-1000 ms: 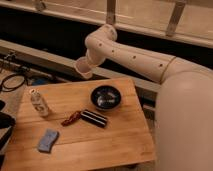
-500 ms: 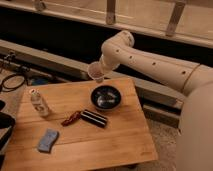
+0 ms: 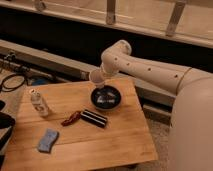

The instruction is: Place the ceramic cup in the ceramic bowl

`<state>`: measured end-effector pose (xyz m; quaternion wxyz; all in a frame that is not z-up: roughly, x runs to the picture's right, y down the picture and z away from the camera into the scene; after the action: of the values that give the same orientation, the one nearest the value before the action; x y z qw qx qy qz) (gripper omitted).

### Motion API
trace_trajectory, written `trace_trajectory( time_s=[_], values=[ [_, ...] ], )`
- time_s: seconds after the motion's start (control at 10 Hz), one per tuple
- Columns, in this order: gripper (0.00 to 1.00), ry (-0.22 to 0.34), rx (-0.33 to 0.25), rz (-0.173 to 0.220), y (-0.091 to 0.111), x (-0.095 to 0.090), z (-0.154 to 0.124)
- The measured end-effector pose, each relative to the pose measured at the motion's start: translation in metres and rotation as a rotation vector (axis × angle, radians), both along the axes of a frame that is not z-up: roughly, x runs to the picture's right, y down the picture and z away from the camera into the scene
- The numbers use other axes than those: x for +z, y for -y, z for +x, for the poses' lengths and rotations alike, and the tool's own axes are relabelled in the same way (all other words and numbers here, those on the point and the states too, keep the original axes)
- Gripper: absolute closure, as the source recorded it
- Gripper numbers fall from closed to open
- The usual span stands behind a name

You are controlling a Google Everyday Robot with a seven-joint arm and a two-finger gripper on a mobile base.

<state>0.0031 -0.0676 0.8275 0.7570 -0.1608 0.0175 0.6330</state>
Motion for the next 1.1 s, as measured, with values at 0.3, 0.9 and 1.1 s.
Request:
trace_trajectory(
  time_s=[0.3,0.9,1.1],
  values=[
    [0.95,-0.004,0.012,-0.018,-0.007,0.014,0.0],
    [0.95,-0.001,0.026,-0.057,-0.029,0.04,0.002],
    [0.95,-0.007,0.027,-0.064,-0.034,0.045,0.003]
  ],
)
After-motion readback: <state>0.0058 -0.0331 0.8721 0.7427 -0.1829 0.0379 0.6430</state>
